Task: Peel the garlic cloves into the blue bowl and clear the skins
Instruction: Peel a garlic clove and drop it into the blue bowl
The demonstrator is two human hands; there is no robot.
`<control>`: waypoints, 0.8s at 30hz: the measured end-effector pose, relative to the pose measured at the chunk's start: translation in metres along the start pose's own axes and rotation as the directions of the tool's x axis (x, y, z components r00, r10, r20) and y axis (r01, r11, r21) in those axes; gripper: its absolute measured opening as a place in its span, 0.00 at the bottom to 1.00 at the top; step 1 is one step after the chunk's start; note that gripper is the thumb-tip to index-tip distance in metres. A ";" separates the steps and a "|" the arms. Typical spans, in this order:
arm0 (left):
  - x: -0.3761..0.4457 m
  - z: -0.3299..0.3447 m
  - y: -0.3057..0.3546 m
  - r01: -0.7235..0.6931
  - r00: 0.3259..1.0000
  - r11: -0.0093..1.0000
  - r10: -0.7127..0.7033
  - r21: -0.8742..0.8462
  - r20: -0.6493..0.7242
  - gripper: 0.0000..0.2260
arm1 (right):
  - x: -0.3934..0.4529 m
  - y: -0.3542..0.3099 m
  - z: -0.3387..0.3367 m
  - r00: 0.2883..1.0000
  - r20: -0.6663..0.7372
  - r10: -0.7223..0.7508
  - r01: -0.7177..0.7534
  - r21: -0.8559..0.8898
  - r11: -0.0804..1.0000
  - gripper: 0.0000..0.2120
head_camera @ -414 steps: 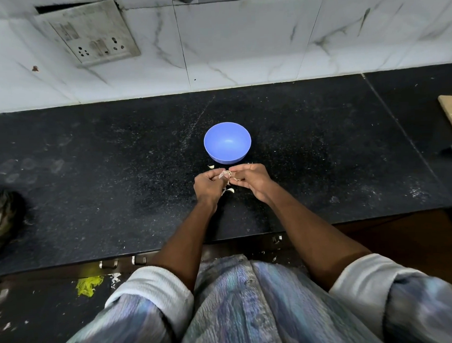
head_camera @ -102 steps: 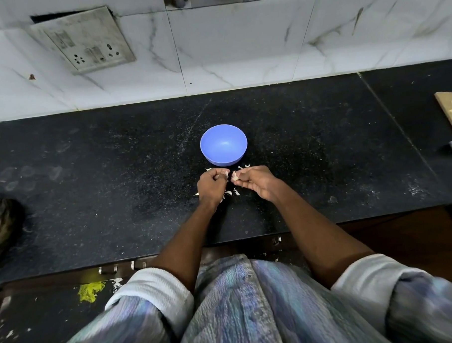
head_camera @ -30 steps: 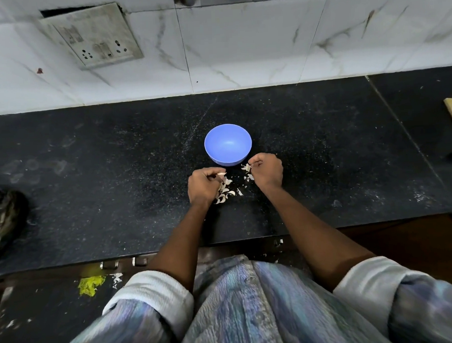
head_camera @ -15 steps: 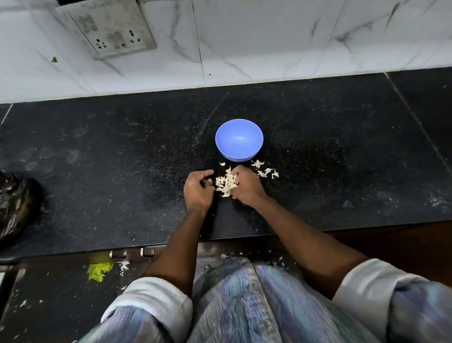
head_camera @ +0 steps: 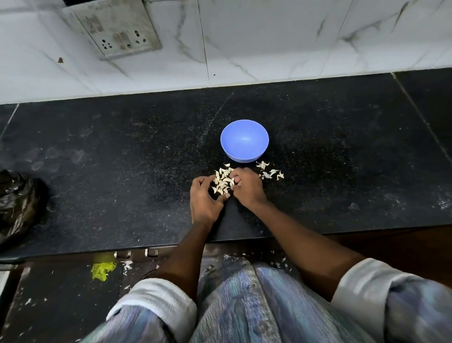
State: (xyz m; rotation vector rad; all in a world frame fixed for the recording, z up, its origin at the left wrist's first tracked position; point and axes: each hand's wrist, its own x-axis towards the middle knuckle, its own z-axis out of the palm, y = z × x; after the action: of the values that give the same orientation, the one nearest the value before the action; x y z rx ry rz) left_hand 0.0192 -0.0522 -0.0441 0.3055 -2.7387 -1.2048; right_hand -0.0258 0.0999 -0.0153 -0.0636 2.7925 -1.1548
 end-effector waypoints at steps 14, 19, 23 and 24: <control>0.011 0.000 0.015 0.108 0.994 0.989 -0.106 0.106 -0.022 0.15 | 0.003 -0.005 0.005 0.996 0.011 -0.085 0.085 -0.028 0.996 0.17; 0.012 0.001 0.013 0.060 0.996 0.966 -0.074 0.252 0.044 0.25 | 0.002 -0.002 0.002 0.997 0.007 -0.081 0.081 0.001 0.997 0.17; 0.010 0.002 0.015 0.052 0.997 0.969 -0.066 0.241 0.051 0.27 | 0.000 -0.001 -0.002 0.996 0.009 -0.086 0.085 0.030 0.996 0.18; 0.008 0.001 0.017 0.059 0.997 0.974 -0.066 0.221 0.027 0.28 | -0.001 0.000 -0.002 0.997 0.003 -0.083 0.082 0.035 0.996 0.18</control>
State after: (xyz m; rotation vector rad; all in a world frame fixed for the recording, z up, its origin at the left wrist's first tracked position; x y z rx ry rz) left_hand 0.0089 -0.0421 -0.0322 0.4006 -2.9173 -0.9278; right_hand -0.0253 0.1014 -0.0134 -0.1794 2.7892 -1.2203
